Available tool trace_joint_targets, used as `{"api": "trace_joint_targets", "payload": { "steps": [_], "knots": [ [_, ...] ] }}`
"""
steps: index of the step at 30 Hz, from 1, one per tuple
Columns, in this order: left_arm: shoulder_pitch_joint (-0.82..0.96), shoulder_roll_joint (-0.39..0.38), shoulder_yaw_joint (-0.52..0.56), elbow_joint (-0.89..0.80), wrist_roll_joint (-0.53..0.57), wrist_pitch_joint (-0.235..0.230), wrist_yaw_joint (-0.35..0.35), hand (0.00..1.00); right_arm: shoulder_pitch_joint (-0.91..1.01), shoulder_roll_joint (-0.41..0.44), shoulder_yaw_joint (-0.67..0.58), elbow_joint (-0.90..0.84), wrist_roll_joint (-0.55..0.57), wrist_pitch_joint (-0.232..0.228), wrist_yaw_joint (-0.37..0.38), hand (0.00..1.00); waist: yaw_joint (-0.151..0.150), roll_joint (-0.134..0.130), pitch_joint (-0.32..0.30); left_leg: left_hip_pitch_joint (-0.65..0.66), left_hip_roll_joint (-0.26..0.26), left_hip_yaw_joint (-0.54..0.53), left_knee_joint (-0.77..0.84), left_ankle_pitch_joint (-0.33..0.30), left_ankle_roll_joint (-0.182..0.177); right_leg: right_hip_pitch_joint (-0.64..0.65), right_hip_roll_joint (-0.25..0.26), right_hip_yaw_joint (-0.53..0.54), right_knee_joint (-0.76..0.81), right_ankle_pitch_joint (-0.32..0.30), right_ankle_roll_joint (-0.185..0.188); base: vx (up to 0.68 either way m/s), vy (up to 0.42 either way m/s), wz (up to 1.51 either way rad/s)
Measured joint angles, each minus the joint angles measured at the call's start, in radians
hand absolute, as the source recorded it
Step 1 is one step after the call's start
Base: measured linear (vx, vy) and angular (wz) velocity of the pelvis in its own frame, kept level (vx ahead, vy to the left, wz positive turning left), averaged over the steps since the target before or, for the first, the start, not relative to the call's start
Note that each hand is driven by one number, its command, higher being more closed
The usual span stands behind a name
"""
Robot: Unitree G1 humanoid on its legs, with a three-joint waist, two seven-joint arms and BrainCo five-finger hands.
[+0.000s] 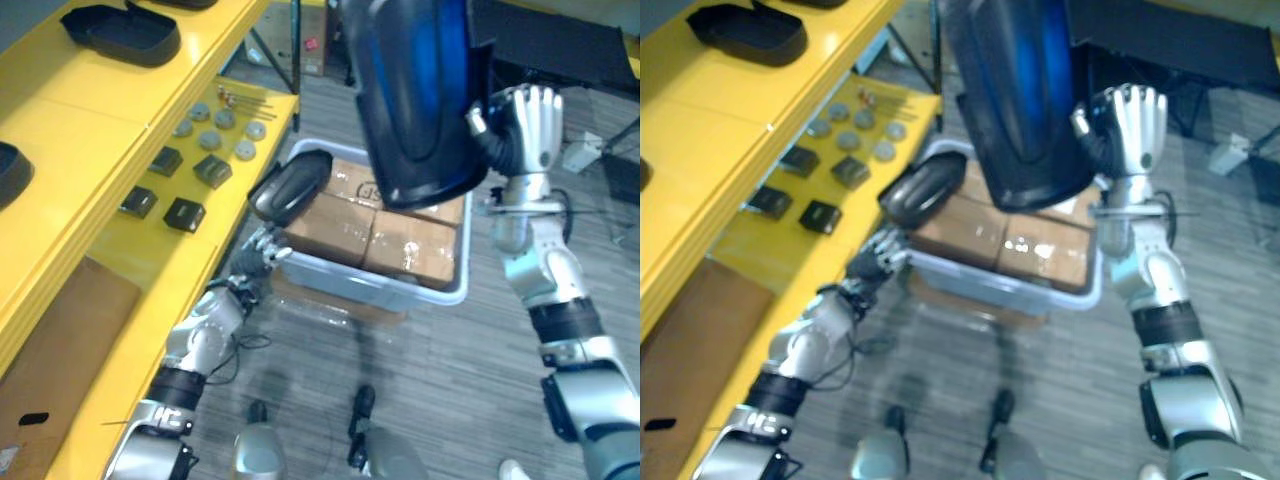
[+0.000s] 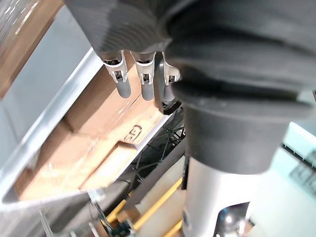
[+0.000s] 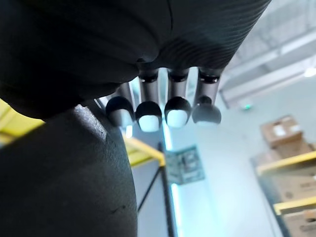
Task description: Walk over and take plastic housings, then place them on the shelf
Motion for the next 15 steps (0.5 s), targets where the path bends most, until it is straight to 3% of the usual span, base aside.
{"api": "trace_joint_targets", "payload": {
  "steps": [7,15],
  "knots": [
    [-0.027,-0.026,-0.022,0.0,-0.066,-0.118,0.012,0.0,0.017,0.023,0.041,0.003,-0.033,-0.002,0.001,1.0,0.002,-0.007,-0.004,-0.009,-0.002,-0.006,0.004,0.0,0.0,0.0,-0.002,-0.001,-0.004,0.005,0.003,0.01,0.018,0.03],
    [-0.092,-0.027,-0.023,0.0,-0.099,-0.144,-0.006,0.0,0.049,0.093,0.128,0.051,-0.074,-0.032,0.009,1.0,0.003,-0.036,-0.023,-0.017,-0.002,-0.009,0.02,-0.005,0.001,0.0,-0.003,0.0,-0.005,0.007,0.004,0.0,0.0,0.0]
  ]
}}
